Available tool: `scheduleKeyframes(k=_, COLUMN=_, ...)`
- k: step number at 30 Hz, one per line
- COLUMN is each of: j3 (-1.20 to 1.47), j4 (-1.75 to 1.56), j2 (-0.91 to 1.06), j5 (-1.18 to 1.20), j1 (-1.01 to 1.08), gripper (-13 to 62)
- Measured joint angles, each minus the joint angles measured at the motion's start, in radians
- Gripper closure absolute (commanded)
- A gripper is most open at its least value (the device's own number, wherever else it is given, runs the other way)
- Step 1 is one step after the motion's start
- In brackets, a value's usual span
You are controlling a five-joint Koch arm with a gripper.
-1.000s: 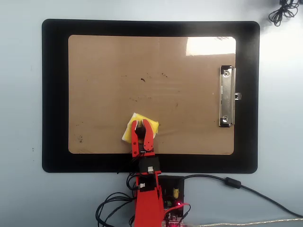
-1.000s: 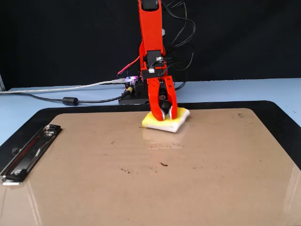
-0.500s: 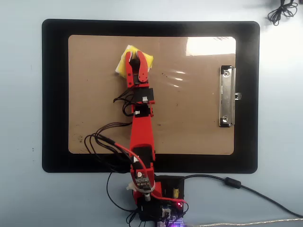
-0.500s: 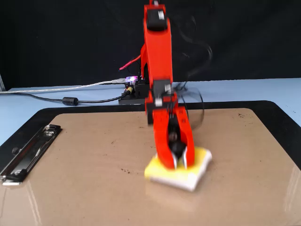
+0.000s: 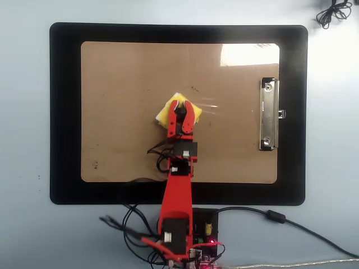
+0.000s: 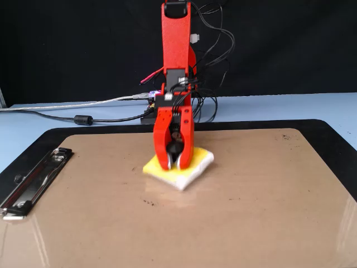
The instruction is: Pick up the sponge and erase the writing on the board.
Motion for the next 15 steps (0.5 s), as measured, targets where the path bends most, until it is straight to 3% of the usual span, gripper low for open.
scheduleKeyframes(k=5, j3=-0.546, j4=0.034, j2=-0.377, j5=0.012, j1=0.052, gripper=57.4)
scheduleKeyframes(k=8, j3=-0.632, j4=0.117, j2=-0.411, j5=0.028, j1=0.118, gripper=57.4)
scheduleKeyframes(k=11, j3=-0.453, j4=0.126, j2=-0.305, j5=0.055, j1=0.135, gripper=57.4)
scheduleKeyframes(k=15, j3=0.034, j4=0.124, j2=0.041, j5=0.083, j1=0.15, gripper=57.4)
